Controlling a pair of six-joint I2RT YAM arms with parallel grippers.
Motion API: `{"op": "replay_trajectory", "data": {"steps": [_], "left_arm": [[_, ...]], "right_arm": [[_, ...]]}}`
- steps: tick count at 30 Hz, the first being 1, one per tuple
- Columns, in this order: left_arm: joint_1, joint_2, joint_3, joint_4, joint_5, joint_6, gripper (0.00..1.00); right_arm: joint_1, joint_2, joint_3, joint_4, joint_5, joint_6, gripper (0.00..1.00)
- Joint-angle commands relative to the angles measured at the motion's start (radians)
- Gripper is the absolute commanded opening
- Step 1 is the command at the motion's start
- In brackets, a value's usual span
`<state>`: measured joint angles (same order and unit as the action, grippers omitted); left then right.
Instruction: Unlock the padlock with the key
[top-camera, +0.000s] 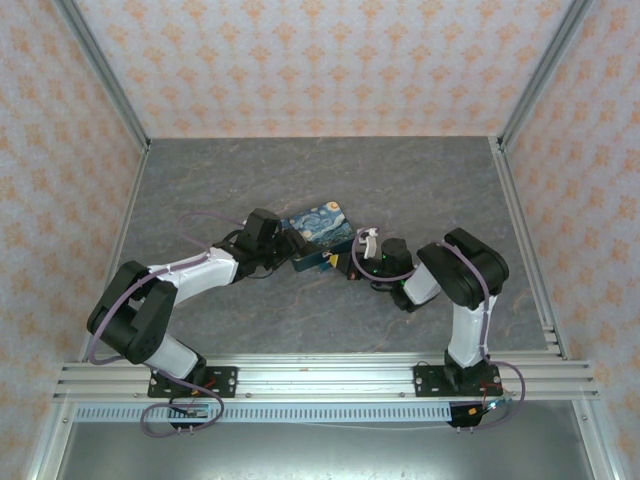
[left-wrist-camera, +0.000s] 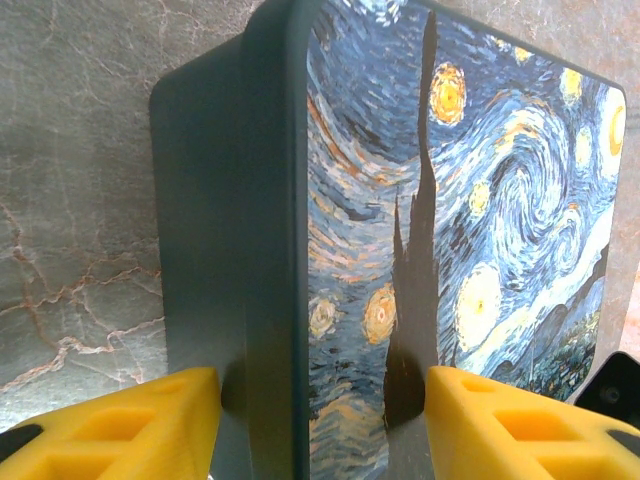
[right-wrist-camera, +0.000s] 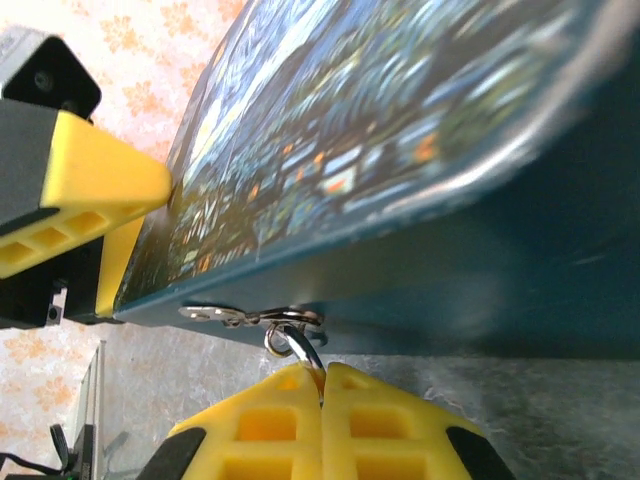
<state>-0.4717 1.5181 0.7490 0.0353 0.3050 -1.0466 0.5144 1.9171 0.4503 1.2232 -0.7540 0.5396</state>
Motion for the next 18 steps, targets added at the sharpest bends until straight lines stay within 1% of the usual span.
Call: {"op": "replay_trajectory", "data": {"steps": [1, 6, 11, 14, 18], "left_arm": [[-0.01, 0.01, -0.027, -0.114, -0.031, 0.014, 0.56], [-0.011, 0.001, -0.027, -0.105, -0.027, 0.015, 0.59], [-0.003, -0.027, -0.005, -0.116, -0.032, 0.028, 0.63], [0.006, -0.054, 0.023, -0.138, -0.032, 0.046, 0.67], [0.007, -0.128, 0.066, -0.213, -0.072, 0.097, 0.72]], "right_arm": [[-0.024, -0.045, -0.012, 0.094, 0.046, 0.032, 0.0], [-0.04, -0.067, -0.029, 0.09, 0.054, 0.027, 0.0], [-0.053, -0.135, -0.064, 0.015, 0.058, -0.019, 0.0], [-0.058, -0.224, -0.079, -0.103, 0.062, -0.071, 0.0], [-0.058, -0.418, -0.078, -0.415, 0.07, -0.164, 0.0]]}}
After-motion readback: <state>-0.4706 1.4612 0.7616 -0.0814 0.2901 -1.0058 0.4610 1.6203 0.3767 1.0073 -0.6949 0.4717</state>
